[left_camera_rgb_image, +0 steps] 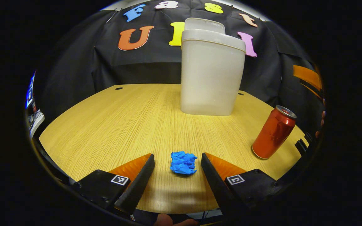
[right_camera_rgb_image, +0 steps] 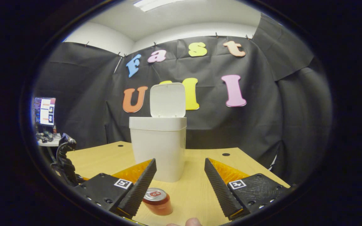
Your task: Press the lid of the desktop garbage bin to open it, pick up the crumpled paper on the desktop and throw it into the bin, then pick up the pop can on the desktop and drop it into the bin, and finally close the garbage bin lid.
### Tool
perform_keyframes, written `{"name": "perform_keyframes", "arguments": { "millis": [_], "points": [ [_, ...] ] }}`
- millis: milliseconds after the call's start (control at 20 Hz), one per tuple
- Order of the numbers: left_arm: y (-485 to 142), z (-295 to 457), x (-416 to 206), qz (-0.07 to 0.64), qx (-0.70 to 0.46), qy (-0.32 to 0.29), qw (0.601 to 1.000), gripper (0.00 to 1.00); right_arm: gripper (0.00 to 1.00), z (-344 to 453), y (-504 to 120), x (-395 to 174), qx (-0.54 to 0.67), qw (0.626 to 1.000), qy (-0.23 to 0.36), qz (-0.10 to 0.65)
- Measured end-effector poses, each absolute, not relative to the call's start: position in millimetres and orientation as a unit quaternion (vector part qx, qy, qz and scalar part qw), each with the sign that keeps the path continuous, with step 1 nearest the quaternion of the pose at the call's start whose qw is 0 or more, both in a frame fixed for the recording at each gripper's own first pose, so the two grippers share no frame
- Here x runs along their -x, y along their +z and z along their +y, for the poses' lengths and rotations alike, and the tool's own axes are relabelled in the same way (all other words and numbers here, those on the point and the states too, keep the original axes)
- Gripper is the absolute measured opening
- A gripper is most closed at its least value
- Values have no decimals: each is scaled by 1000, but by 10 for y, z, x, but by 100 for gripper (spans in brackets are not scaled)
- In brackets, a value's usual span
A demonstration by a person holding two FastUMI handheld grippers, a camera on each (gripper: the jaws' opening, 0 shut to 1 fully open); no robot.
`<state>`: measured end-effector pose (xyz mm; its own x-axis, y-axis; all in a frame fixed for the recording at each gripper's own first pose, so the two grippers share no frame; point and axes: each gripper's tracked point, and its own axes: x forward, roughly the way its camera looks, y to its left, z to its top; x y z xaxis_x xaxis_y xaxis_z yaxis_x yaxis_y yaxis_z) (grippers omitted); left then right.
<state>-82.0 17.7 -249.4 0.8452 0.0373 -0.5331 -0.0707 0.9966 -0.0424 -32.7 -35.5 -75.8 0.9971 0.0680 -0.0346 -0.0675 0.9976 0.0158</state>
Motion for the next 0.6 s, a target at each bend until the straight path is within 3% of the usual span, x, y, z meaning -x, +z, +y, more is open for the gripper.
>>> {"name": "perform_keyframes", "arguments": {
  "millis": [50, 100, 150, 350, 400, 450, 550, 600],
  "points": [
    [-2489, 189, 816, 274, 22, 29, 961, 96, 98, -368, -789, 327, -9, 999, 32, 21],
    [-2496, 188, 817, 273, 15, 29, 962, 95, 93, -393, -827, 353, -8, 999, 28, 24],
    [-2502, 200, 822, 273, 13, 32, 961, 91, 98, -404, -847, 381, -9, 999, 25, 26],
    [-2505, 267, 824, 265, 10, 46, 963, 74, 96, -390, -881, 449, -13, 999, 19, 25],
    [-2508, 285, 819, 261, 10, 49, 964, 79, 94, -395, -884, 455, -10, 999, 18, 24],
    [-2511, 295, 813, 257, 9, 52, 965, 64, 94, -389, -873, 466, -9, 1000, 18, 23],
    [-2511, 302, 809, 253, 7, 54, 966, 51, 94, -389, -868, 469, -9, 1000, 17, 21],
    [-2503, 307, 812, 251, 6, 54, 966, 49, 96, -399, -880, 469, -11, 1000, 16, 22]
  ]
}}
